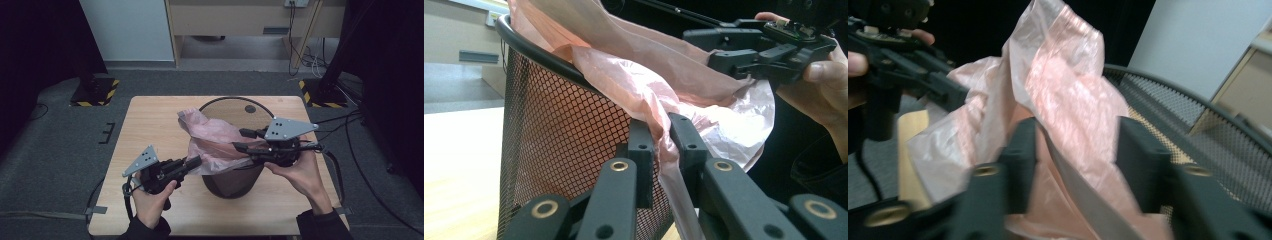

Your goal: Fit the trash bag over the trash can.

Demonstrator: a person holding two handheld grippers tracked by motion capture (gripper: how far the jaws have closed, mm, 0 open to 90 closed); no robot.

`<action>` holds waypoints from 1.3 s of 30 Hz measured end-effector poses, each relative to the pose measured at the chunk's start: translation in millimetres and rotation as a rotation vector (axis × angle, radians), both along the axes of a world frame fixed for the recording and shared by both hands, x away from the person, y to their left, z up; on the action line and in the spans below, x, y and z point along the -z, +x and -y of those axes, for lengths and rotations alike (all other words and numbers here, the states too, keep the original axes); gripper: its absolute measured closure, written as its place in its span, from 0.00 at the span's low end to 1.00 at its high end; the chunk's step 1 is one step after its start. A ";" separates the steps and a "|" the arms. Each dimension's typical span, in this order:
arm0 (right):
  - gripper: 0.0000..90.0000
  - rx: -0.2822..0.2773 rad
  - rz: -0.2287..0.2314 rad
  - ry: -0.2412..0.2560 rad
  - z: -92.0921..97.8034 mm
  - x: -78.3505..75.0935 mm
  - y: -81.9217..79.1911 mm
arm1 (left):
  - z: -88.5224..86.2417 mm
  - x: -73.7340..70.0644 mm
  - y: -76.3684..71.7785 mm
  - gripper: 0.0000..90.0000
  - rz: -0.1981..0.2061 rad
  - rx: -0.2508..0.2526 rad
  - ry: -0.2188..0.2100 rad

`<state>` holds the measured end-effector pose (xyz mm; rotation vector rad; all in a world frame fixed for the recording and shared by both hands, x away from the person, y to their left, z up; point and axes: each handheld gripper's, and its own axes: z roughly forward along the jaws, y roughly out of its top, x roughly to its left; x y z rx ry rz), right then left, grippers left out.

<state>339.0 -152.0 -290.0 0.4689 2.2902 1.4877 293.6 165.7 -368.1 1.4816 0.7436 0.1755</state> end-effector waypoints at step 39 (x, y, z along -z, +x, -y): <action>1.00 0.370 -0.075 0.358 69.3 14.1 17.2 | -30.0 -71.6 -7.3 0.58 0.156 -0.170 -0.029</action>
